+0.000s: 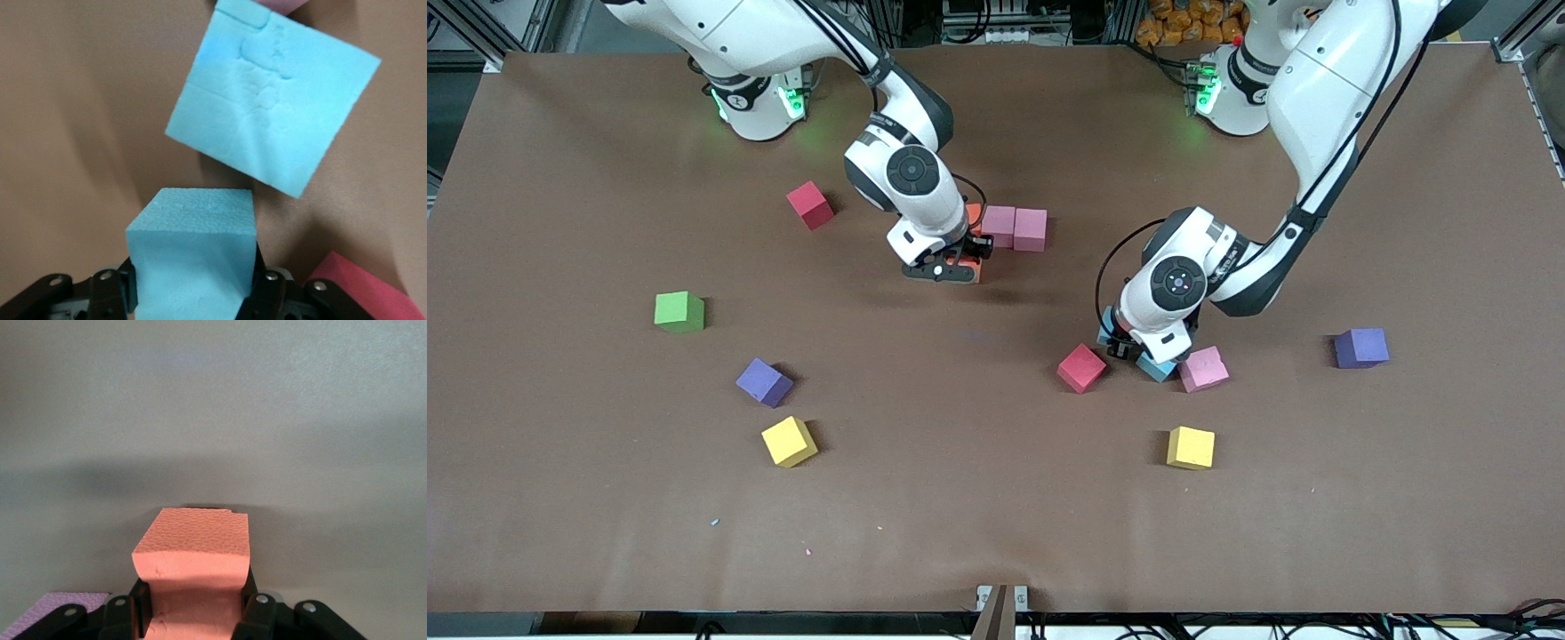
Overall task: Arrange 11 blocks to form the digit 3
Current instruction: 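Lift the cyan cube with the left gripper while the right places orange, then release the orange cube and move the right gripper to the red cube, then lower the right gripper and grasp the red cube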
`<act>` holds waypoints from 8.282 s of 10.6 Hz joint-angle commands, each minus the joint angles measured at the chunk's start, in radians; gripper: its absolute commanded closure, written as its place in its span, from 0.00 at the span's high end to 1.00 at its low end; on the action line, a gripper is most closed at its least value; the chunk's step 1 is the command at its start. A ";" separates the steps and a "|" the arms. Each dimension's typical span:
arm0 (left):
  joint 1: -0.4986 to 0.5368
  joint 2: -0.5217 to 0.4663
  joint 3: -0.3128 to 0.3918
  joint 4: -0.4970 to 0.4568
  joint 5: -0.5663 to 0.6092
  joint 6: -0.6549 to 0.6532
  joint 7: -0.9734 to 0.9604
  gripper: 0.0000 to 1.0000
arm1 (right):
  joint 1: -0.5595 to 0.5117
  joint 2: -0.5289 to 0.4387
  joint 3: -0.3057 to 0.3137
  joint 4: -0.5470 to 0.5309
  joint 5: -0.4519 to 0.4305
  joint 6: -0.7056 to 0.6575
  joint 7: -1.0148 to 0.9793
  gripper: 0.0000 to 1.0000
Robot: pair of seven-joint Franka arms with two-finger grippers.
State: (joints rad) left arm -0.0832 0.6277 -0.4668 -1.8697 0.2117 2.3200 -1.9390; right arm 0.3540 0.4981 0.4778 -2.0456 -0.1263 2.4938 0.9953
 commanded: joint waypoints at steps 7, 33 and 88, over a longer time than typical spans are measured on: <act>-0.012 -0.129 -0.026 0.003 0.038 -0.103 0.104 0.04 | 0.013 -0.006 0.007 -0.039 -0.035 0.020 0.034 0.00; 0.005 -0.178 -0.069 0.233 0.038 -0.396 0.908 0.03 | 0.019 0.011 0.007 -0.036 -0.047 0.039 0.025 0.72; 0.005 -0.168 -0.067 0.241 0.038 -0.396 0.910 0.01 | -0.096 -0.454 -0.231 -0.725 0.267 -0.055 -1.195 0.28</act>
State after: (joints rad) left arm -0.0801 0.4549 -0.5303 -1.6438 0.2281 1.9415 -1.0421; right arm 0.2533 0.0515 0.2417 -2.7590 0.1116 2.4255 -0.1739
